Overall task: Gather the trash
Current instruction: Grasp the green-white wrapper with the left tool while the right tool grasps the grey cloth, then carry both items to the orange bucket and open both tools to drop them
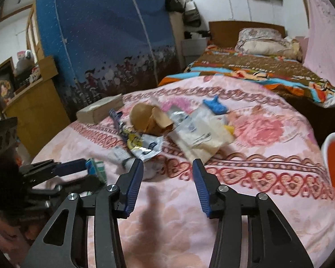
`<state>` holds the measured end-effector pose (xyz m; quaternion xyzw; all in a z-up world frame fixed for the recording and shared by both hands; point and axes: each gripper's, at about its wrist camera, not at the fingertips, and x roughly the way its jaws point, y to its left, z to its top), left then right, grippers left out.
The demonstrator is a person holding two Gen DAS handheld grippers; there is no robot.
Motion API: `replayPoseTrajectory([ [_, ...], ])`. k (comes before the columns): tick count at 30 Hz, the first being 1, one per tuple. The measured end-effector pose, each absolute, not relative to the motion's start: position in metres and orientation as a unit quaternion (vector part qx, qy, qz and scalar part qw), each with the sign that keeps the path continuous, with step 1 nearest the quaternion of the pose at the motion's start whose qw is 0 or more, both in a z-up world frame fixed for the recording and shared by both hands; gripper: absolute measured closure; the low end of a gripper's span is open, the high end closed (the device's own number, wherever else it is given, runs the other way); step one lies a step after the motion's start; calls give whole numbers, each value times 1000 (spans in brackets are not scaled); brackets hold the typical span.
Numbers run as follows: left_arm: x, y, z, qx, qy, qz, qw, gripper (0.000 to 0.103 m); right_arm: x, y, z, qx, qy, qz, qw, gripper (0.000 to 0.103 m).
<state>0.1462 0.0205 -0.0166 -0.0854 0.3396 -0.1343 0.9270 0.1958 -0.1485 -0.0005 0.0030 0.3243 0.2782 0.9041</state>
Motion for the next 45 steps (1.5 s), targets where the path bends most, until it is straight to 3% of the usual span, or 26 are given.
replayPoseTrajectory([
  [11,147,32,-22,-129,337,-136,923,73,213,-115,-9,-28,375,326,867,61],
  [20,142,20,-25,-99,354,-156,917,68,214,-117,-13,-24,386,333,860,71],
  [29,140,20,-21,-95,342,-148,923,84,206,-117,-11,-28,374,335,864,76],
  [36,124,20,-11,-94,293,-118,944,87,188,-131,-1,-1,328,346,879,76],
  [45,125,-6,36,-75,185,-124,972,86,163,-178,33,65,188,307,931,76],
])
